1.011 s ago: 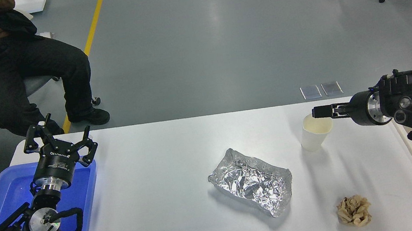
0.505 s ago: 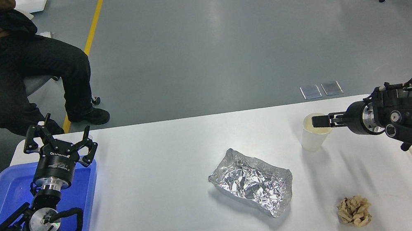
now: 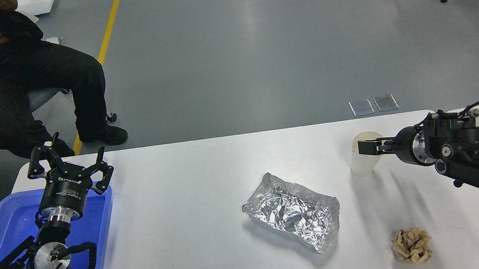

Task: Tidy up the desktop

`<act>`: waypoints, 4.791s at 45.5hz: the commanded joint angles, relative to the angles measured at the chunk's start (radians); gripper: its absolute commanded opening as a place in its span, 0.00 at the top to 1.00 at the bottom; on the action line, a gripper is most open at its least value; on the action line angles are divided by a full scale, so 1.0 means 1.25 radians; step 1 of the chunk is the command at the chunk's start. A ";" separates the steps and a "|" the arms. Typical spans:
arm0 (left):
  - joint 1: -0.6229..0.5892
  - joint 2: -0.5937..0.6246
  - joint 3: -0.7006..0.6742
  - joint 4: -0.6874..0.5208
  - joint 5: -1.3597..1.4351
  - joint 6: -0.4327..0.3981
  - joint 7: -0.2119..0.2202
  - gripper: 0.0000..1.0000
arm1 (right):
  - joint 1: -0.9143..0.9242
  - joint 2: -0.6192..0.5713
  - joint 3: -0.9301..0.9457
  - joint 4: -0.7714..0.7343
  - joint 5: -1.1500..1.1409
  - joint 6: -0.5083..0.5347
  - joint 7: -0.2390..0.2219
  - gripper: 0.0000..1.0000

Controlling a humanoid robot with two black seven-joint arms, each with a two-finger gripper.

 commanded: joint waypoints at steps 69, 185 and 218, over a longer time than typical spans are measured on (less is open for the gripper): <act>-0.001 0.000 0.001 0.000 0.000 -0.001 0.000 0.00 | 0.088 -0.125 -0.014 0.097 0.037 0.032 0.047 1.00; 0.000 0.000 0.001 0.000 -0.001 0.001 0.000 0.00 | -0.343 -0.130 0.210 -0.475 1.167 -0.102 -0.018 1.00; -0.001 0.000 0.001 0.000 -0.001 0.001 0.000 0.00 | -0.333 -0.097 0.270 -0.465 1.158 -0.111 -0.014 0.00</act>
